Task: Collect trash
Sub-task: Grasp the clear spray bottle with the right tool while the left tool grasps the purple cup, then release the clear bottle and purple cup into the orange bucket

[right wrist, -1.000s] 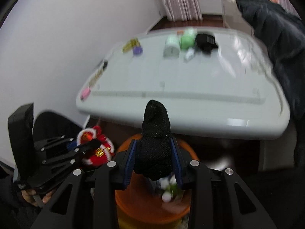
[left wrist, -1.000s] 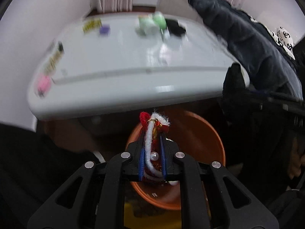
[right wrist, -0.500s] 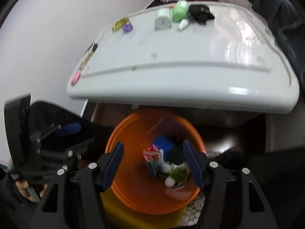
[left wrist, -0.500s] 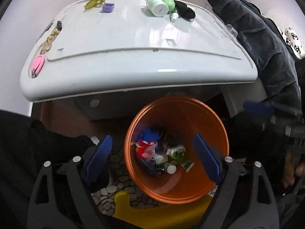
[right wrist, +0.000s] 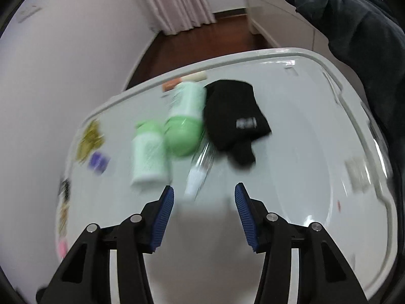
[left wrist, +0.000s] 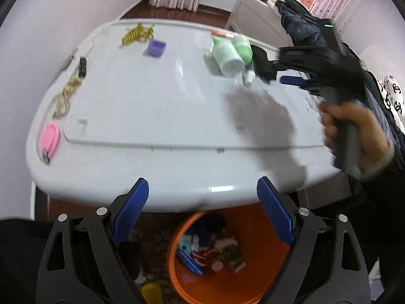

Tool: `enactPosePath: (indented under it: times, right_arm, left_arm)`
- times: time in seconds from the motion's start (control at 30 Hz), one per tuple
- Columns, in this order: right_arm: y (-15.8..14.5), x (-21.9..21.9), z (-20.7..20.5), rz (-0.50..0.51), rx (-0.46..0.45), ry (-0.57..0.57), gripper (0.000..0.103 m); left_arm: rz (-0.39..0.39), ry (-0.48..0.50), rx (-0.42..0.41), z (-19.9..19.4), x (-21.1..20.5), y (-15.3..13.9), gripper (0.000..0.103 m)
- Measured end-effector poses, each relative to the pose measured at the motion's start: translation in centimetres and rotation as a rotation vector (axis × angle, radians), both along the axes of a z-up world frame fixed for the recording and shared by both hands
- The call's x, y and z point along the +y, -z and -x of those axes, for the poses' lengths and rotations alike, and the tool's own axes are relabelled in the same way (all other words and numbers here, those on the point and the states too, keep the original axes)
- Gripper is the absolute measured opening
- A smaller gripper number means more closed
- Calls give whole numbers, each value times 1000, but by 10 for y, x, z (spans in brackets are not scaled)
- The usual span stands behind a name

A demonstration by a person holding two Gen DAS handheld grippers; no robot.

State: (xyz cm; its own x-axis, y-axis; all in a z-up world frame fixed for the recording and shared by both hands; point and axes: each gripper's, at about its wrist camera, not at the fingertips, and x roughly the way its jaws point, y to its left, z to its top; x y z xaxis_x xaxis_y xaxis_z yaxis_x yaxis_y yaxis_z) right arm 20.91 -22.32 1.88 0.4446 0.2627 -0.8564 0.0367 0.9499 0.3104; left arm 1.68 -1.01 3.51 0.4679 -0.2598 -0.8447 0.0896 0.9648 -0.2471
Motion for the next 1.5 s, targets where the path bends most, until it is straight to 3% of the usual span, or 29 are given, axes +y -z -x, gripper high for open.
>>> enactPosePath:
  times: [0.17,0.23,0.27,0.3,0.37,0.47,0.5,0.57,0.73,0.8,0.9,1.0,1.07,1.17,1.33,1.5]
  right_arm:
    - [28,21,-46,125,90,-2,51]
    - [32,33,-53,215,66,-23,51]
    - [34,38,-55,253,59,-40,47]
    - [35,42,-56,298,53,-46,25]
    - [36,48,-51,359,33,-86,24]
    - [34,38,-38,310,47,-126,23]
    - [29,22,-31,219,63,-110,23]
    - [18,5,-17,139,53,-90,24]
    - [-22,-26,42,-62,-53,-106,24]
    - [-30,-29,59,-98,-97,-116,24]
    - [-37,-27,70,-117,-140,-135,24]
    - [-34,-32,69,-136,-142,-155,24]
    - [-30,-29,64,-137,-129,-155,24]
    - [-28,-29,67,-143,-117,-153,24]
    - [-33,-25,71,-139,-138,-165,24]
    - [-47,-20,95,-140,-171,-193,24]
  left_arm:
    - [-27,19,-14,-7,-1,4,85]
    - [-25,21,-1,-9,1,8,85]
    - [-22,18,8,-10,2,10,85]
    - [-18,14,13,-11,3,11,85]
    - [-13,0,21,-17,8,11,85]
    - [-27,-24,10,-34,13,5,85]
    - [-43,-36,0,-43,15,2,85]
    - [-76,-65,-25,-71,17,-5,85]
    - [-212,-124,-125,-158,16,-6,85]
    - [-255,-136,-144,-192,17,3,85]
    - [-256,-125,-127,-221,21,18,85]
    - [-280,-101,-87,-239,19,41,48]
    - [-306,-86,-124,-239,16,46,34]
    - [-342,-46,-140,-235,5,41,34]
    - [-303,-53,-194,-206,4,17,34]
    - [-260,-16,-201,-129,-10,-26,34]
